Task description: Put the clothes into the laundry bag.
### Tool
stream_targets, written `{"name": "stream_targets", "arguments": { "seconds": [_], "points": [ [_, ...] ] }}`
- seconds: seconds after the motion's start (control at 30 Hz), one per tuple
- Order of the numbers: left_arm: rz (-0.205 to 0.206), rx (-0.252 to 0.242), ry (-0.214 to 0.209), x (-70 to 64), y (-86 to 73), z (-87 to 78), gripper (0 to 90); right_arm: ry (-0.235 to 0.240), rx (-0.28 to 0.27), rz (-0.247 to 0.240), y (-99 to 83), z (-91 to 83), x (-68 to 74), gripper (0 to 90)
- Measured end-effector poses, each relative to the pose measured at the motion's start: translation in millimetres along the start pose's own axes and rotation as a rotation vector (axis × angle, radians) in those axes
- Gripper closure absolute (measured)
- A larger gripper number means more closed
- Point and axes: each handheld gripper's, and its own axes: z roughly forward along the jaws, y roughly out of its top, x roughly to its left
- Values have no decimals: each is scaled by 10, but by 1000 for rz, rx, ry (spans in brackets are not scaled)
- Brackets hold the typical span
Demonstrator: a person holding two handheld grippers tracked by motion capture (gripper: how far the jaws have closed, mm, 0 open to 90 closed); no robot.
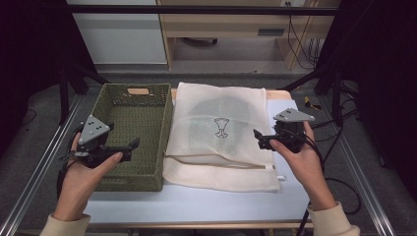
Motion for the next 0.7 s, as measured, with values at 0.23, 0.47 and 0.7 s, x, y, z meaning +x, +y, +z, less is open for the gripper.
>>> {"name": "stream_targets", "arguments": {
  "seconds": [0.23,0.47,0.7],
  "points": [
    [-3,17,43,180,-114,11,79,-43,12,53,-259,-9,-244,56],
    [-21,12,72,366,-196,-21,77,-86,47,104,-566,42,-479,59],
    [-18,22,88,460,-262,-26,76,-134,76,154,-832,93,-663,73]
  ]
}}
